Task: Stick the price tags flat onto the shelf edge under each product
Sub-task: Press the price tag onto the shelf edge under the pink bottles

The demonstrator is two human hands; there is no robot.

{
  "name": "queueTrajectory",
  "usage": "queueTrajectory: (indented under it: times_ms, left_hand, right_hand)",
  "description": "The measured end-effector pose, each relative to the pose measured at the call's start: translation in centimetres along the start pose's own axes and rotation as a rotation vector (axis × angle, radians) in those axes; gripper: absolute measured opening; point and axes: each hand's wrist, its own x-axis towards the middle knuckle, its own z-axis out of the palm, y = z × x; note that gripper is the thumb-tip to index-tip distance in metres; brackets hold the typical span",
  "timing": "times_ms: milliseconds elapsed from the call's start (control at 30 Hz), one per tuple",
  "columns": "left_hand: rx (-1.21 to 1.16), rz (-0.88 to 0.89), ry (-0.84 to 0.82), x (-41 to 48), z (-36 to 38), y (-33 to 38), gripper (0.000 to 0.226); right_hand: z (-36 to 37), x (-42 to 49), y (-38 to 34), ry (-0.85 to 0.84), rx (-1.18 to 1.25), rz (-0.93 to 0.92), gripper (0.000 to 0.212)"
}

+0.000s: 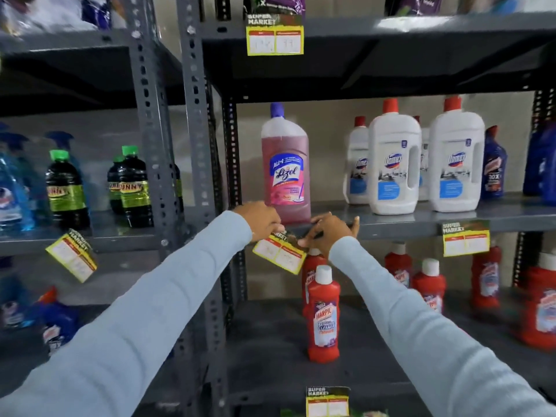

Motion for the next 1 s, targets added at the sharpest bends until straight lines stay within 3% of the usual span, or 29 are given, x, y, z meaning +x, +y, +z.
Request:
queueTrajectory:
  times_ms: [133, 200, 300, 400, 533, 667, 1000]
  left_hand:
    - [-0.288, 0.029, 0.025, -1.2, 1.9, -1.7, 0.038]
    - [-0.204, -0.017, 0.078, -1.7, 4.2, -1.5, 0.026]
    - [-0.038, 0.002, 0.257, -1.9, 7.9, -0.9, 0.025]
    - [-0.141, 0.013, 0.397, -1.3, 9.3, -1.7, 0.021]
    - [-0.375, 0.003, 0.381, -0.6, 7.9, -2.9, 0.021]
    - [-0.498, -0.021, 0.343, -0.4, 6.1, -3.2, 0.026]
    - [-0.364, -0.059, 0.353, -0.4, 5.9, -3.1, 0.032]
  right_hand:
    - [-1.9, -0.4, 1.5, -0.112, 0.282, -0.129, 0.015]
    - [-1.2, -1.2, 1.0, -0.071, 0.077, -0.134, 0.017]
    - [0.9, -2.4, 0.7, 0.089, -0.282, -0.206, 0.019]
    - [1.4, -2.2, 1.3, 0.135, -0.278, -0.227, 0.019]
    - [-0.3, -1.2, 0.9, 0.156, -0.029, -0.159, 0.021]
    - [-0.4, 0.2, 0.2, 0.146, 0.011, -0.022, 0.030]
    - [-0.4, 0.0, -0.2, 0.218, 0.106, 0.063, 0.031]
